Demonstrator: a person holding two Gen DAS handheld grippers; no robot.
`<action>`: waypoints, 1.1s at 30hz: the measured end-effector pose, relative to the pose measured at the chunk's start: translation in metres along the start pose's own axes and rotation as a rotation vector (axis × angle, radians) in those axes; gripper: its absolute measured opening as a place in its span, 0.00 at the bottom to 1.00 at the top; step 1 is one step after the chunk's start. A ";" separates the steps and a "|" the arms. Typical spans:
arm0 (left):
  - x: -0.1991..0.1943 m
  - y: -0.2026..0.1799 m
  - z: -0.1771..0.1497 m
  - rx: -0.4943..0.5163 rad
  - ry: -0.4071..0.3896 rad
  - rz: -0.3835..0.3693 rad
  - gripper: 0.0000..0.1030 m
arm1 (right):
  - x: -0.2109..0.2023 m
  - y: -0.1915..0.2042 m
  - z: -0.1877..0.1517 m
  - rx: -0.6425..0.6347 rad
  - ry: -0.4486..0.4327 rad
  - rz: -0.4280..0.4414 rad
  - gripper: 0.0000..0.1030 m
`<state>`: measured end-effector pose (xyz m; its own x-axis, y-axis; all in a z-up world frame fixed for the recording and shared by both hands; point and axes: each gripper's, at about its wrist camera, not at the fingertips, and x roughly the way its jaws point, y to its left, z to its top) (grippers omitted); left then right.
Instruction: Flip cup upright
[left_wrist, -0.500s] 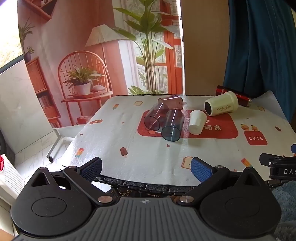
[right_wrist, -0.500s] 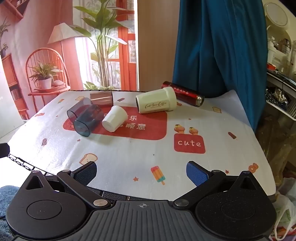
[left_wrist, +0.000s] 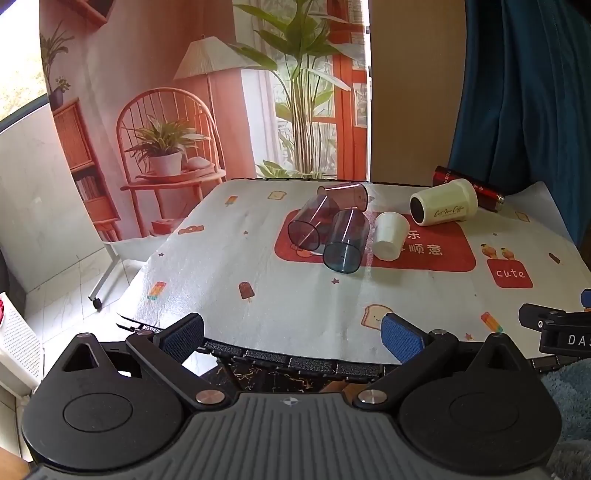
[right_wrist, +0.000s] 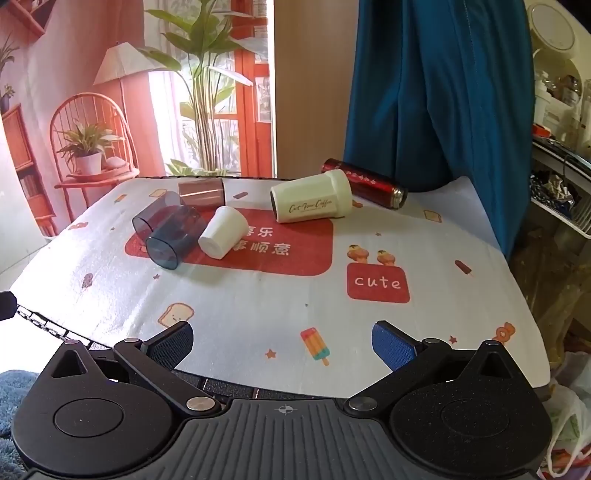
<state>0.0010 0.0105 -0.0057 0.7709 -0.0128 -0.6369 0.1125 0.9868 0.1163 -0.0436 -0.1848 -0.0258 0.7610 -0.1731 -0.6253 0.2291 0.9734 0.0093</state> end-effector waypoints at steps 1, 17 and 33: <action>0.000 0.000 0.000 0.000 0.002 -0.002 1.00 | 0.000 0.000 -0.001 0.000 0.001 0.000 1.00; 0.000 -0.002 0.004 -0.002 0.014 -0.006 1.00 | 0.006 -0.002 0.003 0.007 0.015 -0.004 1.00; 0.000 -0.002 0.003 -0.003 0.013 -0.007 1.00 | 0.005 -0.002 0.004 0.007 0.017 -0.005 1.00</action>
<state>0.0027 0.0079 -0.0034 0.7619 -0.0172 -0.6475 0.1157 0.9872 0.1099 -0.0374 -0.1881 -0.0260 0.7494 -0.1749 -0.6386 0.2367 0.9715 0.0117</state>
